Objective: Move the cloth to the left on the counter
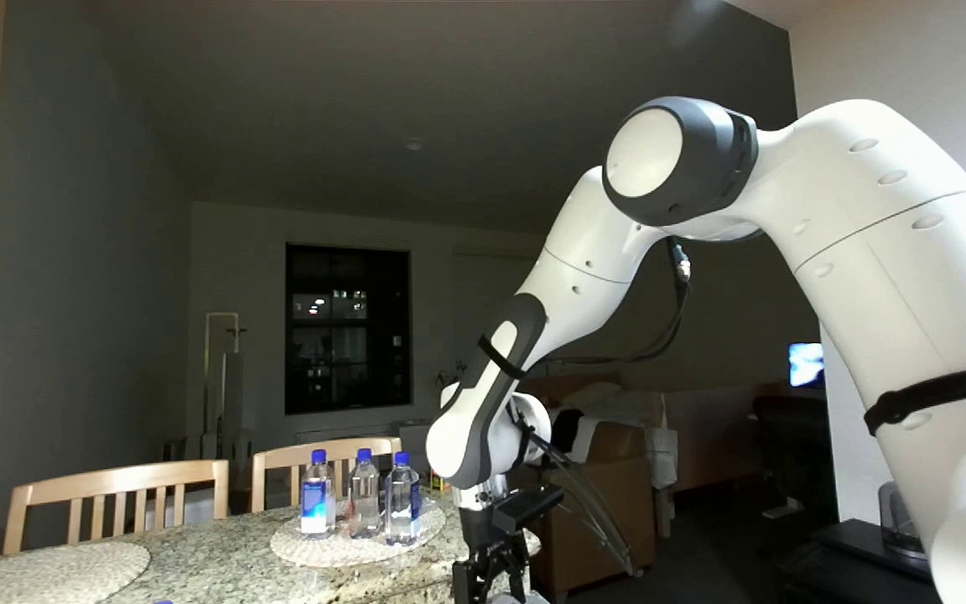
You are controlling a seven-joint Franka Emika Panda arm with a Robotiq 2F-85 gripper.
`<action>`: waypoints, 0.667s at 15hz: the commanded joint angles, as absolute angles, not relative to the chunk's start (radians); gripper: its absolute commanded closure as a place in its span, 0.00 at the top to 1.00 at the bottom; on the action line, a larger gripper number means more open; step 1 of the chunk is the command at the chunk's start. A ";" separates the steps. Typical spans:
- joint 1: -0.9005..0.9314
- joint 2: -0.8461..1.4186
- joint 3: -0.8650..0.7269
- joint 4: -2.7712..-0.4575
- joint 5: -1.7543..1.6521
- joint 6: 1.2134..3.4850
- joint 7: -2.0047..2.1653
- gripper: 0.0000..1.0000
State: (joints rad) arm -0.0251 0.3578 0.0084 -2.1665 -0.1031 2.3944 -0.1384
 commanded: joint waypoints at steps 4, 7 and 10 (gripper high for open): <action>-0.004 0.428 0.021 -2.178 -0.115 2.442 -0.155 0.74; 0.005 0.447 0.023 -2.175 -0.112 2.482 -0.149 0.64; 0.005 0.446 0.023 -2.181 -0.111 2.507 -0.150 0.44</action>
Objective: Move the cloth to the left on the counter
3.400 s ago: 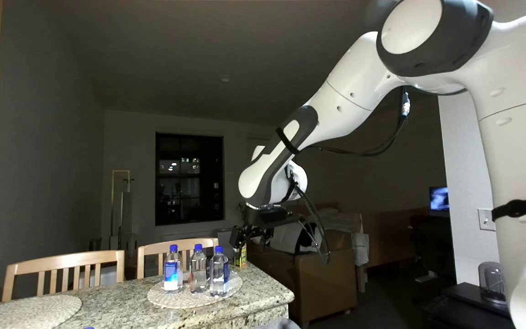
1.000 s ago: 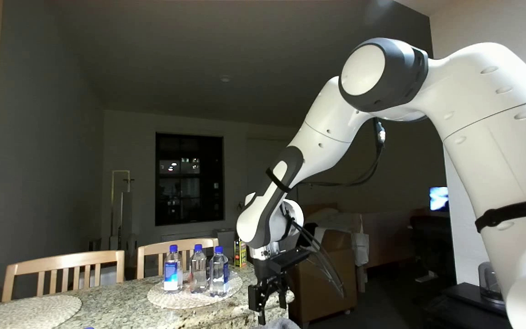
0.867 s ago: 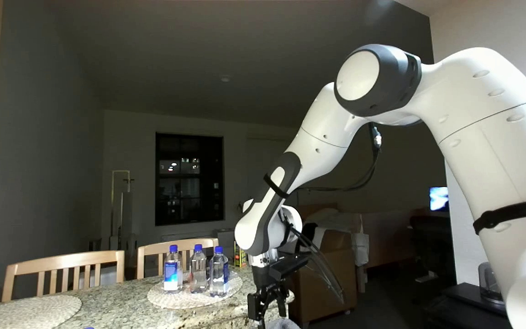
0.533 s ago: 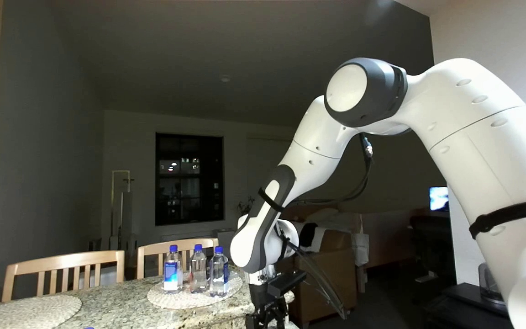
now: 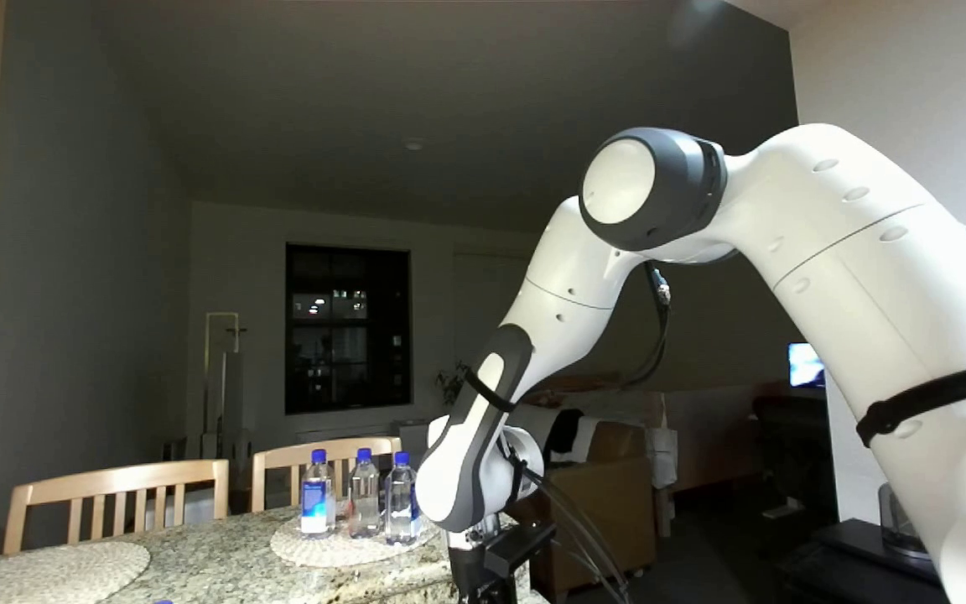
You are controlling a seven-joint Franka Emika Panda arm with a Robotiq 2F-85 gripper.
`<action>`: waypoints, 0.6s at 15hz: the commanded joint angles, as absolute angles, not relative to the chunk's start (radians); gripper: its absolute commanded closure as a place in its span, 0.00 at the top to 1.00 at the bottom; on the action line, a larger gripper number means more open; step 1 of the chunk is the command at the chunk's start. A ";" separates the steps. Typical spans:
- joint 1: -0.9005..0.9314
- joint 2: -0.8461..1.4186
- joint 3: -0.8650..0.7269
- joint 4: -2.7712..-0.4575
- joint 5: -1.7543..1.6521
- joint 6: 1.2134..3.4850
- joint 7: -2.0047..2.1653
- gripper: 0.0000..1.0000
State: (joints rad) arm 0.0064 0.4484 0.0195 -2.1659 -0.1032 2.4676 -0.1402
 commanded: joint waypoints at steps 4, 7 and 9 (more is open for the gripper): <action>0.002 0.430 0.012 -2.186 -0.111 2.517 -0.138 0.18; -0.005 0.401 0.011 -2.199 -0.102 2.527 -0.142 0.08; -0.005 0.377 0.011 -2.210 -0.101 2.538 -0.141 0.06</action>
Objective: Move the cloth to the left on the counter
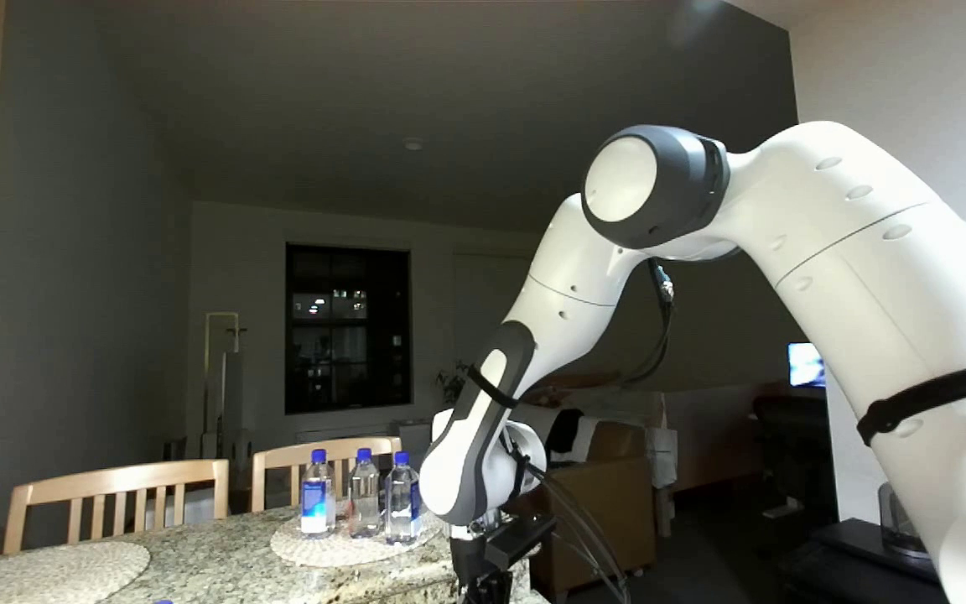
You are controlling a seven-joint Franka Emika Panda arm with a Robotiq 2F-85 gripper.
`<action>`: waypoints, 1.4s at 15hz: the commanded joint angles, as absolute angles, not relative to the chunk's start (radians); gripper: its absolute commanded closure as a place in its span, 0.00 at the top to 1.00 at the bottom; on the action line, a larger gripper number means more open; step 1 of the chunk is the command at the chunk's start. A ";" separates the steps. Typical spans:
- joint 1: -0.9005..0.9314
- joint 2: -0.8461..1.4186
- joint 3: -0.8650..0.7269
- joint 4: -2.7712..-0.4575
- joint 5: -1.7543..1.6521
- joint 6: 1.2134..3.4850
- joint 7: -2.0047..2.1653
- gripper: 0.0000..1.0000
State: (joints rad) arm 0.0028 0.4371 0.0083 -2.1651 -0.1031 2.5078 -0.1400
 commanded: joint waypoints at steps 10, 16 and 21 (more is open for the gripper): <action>0.028 0.213 0.006 -2.224 -0.128 2.579 -0.090 0.08; 0.050 0.165 0.009 -2.163 -0.147 2.647 -0.059 0.08; 0.099 0.154 0.020 -2.064 -0.205 2.622 0.004 0.08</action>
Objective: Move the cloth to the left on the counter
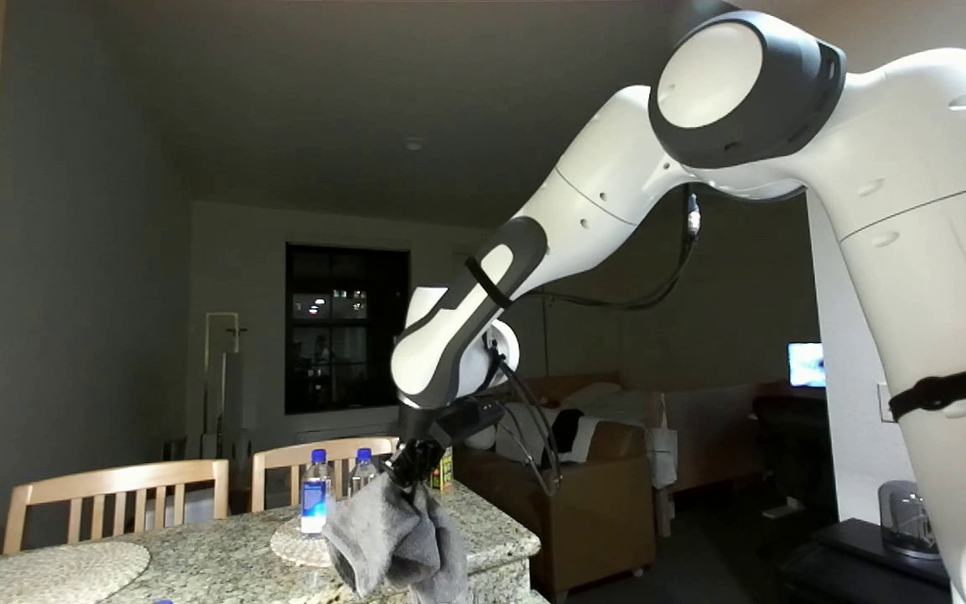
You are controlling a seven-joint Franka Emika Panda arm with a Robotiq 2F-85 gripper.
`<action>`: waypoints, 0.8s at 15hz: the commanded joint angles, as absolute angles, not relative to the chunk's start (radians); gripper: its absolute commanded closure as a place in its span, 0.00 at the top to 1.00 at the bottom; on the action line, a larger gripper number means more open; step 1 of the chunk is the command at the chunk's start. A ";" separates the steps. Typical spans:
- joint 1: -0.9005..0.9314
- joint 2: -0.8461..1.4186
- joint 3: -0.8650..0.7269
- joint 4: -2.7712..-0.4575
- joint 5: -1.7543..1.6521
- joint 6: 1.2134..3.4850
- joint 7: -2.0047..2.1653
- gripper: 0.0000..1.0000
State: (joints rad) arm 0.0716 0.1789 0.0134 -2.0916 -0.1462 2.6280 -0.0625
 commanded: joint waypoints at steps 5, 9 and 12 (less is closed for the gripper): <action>0.197 0.106 0.058 -2.077 -0.320 2.637 0.169 0.08; 0.276 0.035 0.105 -2.159 -0.421 2.629 0.372 0.08; 0.303 -0.035 0.143 -2.263 -0.501 2.622 0.525 0.08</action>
State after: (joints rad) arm 0.2938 0.0735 0.1161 -2.1323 -0.4212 2.6271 0.3925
